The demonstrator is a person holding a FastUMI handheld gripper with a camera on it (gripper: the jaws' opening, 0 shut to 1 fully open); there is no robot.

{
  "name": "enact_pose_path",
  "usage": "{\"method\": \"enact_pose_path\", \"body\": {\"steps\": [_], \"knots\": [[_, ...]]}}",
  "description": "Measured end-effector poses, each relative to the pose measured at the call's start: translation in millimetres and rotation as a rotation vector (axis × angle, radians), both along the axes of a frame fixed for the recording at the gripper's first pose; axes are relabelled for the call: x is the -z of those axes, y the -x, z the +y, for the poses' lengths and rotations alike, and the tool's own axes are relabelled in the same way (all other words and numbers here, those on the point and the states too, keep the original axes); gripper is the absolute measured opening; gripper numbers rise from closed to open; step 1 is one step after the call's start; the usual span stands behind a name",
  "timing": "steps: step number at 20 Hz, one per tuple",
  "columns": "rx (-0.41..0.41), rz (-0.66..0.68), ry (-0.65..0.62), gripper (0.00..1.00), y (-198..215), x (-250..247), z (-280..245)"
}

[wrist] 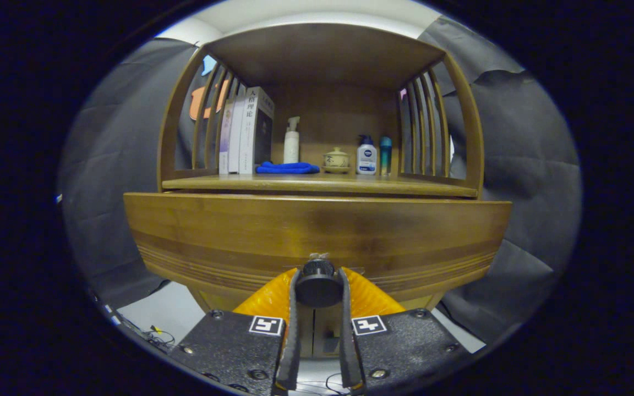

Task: Pull open the drawer, take out the items inside it, and place them on the countertop above the cabinet.

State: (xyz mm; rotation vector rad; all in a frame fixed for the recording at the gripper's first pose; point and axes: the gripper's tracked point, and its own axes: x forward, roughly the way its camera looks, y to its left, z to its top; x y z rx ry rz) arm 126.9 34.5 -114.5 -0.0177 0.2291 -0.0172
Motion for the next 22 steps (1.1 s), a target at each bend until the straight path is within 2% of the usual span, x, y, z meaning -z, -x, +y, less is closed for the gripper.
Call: {"method": "enact_pose_path", "body": {"steps": [9, 22], "knots": [[-0.007, 0.003, 0.009, 0.32, 53, 6, -1], [-0.018, 0.030, -0.004, 0.32, 92, 10, -1]]}}
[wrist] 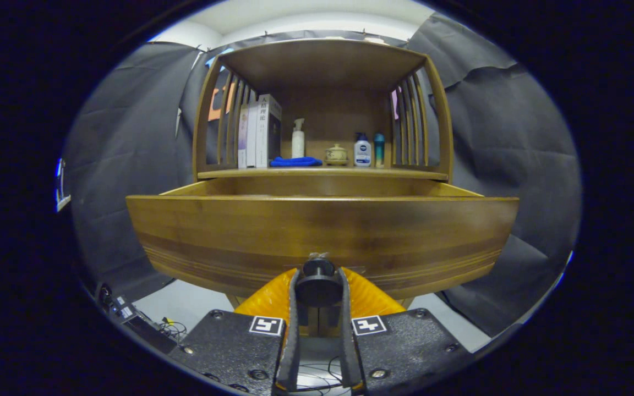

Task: Pull open the drawer, take out the items inside it, and place them on the countertop above the cabinet.

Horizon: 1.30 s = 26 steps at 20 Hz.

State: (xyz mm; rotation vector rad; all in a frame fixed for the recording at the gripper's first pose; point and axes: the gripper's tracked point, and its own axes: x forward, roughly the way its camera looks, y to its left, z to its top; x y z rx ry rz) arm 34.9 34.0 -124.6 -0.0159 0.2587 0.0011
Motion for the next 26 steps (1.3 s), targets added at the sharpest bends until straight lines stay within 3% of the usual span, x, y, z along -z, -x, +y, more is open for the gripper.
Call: {"method": "enact_pose_path", "body": {"steps": [3, 7, 14, 21, 26], "knots": [[0.011, 0.014, 0.002, 0.33, 0, 1, 0], [-0.026, 0.006, -0.026, 0.46, 8, -6, -5], [0.004, -0.099, -0.042, 1.00, 36, -72, -52], [0.093, -0.208, -0.065, 1.00, 55, -139, -104], [0.124, -0.212, -0.030, 1.00, 25, -178, -123]]}}
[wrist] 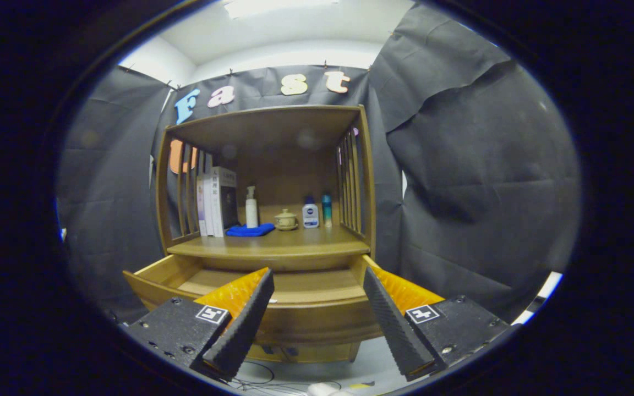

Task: Pull open the drawer, take out the items inside it, and place them on the countertop above the cabinet.

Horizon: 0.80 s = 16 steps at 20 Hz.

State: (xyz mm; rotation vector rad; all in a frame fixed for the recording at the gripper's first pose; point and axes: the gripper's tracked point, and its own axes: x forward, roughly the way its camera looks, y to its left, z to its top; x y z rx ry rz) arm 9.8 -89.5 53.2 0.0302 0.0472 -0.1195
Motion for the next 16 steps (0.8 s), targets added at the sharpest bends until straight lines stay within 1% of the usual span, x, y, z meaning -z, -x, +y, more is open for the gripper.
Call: {"method": "enact_pose_path", "body": {"steps": [3, 6, 8, 11, 12, 14, 16], "knots": [[-0.028, 0.017, 0.015, 1.00, -34, -24, 12], [-0.072, 0.076, 0.018, 1.00, -69, -33, 31], [-0.094, 0.149, 0.030, 1.00, -94, -31, 44], [-0.113, 0.320, 0.047, 1.00, -130, -10, 66], [-0.122, 0.385, 0.031, 1.00, -139, 1, 76], [-0.149, 0.531, 0.016, 1.00, -150, 28, 94], [-0.172, 0.628, 0.006, 1.00, -157, 49, 108]]}}
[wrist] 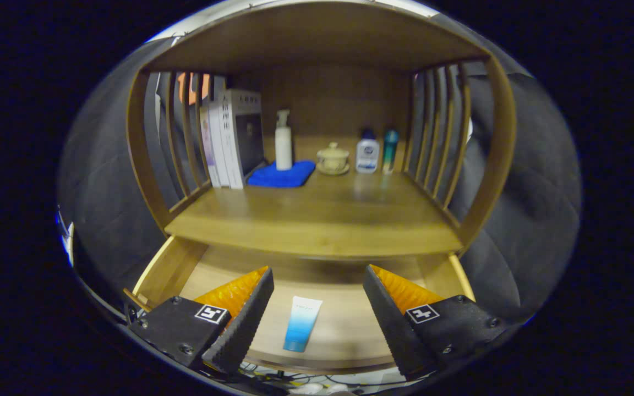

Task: Pull open the drawer, take out the items inside it, and place them on the countertop above the cabinet.

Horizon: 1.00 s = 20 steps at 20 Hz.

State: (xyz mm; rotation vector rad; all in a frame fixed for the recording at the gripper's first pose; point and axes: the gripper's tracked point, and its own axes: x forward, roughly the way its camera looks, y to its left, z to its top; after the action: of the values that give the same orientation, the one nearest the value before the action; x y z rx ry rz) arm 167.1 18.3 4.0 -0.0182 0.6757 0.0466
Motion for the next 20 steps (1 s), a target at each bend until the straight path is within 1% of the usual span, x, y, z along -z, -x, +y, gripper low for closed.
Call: {"method": "enact_pose_path", "body": {"steps": [2, 4, 5, 6, 8, 9, 11, 14, 18, 20], "knots": [[-0.005, 0.100, 0.020, 1.00, -7, 24, 3], [0.010, 0.212, 0.061, 1.00, -3, 54, 6], [0.008, 0.264, 0.053, 1.00, 0, 67, 11], [0.012, 0.320, 0.019, 1.00, 5, 79, 15], [0.070, 0.445, -0.052, 1.00, 18, 97, 16], [0.082, 0.483, -0.073, 0.99, 21, 101, 17], [0.104, 0.514, -0.060, 0.96, 26, 111, 15], [0.124, 0.559, -0.068, 0.81, 31, 120, 17], [0.159, 0.589, -0.046, 0.70, 28, 131, 11], [0.172, 0.585, -0.064, 0.57, 26, 132, 10]]}}
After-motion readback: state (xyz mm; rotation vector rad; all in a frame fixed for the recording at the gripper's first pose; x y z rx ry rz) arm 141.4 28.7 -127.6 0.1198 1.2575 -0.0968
